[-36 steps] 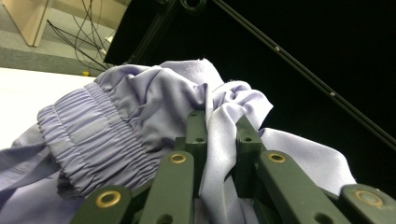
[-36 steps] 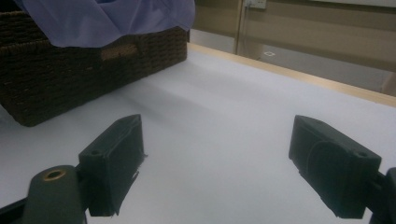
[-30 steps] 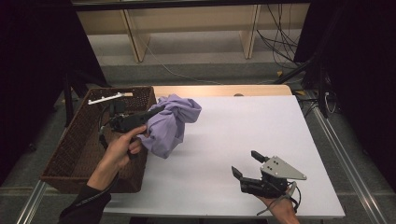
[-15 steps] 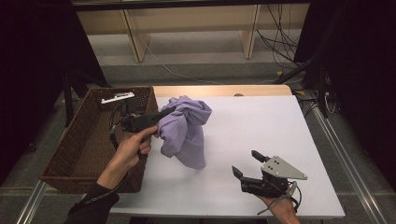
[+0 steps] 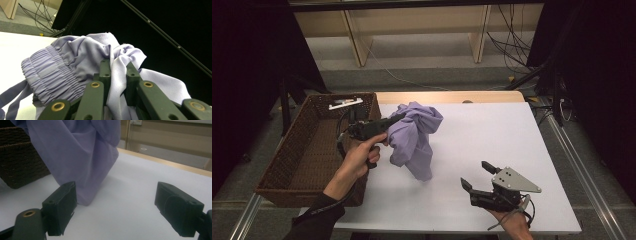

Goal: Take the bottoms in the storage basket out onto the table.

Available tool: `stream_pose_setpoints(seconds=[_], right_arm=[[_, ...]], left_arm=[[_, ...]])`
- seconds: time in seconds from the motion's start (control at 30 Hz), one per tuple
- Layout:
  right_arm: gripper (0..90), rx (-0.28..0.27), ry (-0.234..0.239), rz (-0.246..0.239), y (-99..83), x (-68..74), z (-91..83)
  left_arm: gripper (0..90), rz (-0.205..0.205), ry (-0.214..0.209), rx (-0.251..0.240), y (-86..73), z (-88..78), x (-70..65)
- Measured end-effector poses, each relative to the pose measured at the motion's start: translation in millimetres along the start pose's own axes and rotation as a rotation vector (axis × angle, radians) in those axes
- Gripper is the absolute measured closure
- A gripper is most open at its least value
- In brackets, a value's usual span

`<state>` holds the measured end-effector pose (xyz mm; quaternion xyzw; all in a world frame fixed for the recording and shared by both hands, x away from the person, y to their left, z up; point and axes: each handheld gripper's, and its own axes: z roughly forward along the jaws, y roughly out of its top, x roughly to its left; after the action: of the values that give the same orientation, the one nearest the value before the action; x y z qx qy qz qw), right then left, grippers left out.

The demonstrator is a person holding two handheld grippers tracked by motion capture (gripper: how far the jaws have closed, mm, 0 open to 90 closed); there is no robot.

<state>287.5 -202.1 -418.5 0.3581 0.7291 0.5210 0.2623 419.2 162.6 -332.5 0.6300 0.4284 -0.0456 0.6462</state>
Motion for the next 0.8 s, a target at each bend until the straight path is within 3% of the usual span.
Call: stream_pose_setpoints(seconds=[0.8], right_arm=[[18.9, -0.004, 0.001, -0.002, 0.2, 0.3, -0.7]], left_arm=[[80.0, -0.009, 0.035, 0.061, -19.9, 32.6, 12.0]])
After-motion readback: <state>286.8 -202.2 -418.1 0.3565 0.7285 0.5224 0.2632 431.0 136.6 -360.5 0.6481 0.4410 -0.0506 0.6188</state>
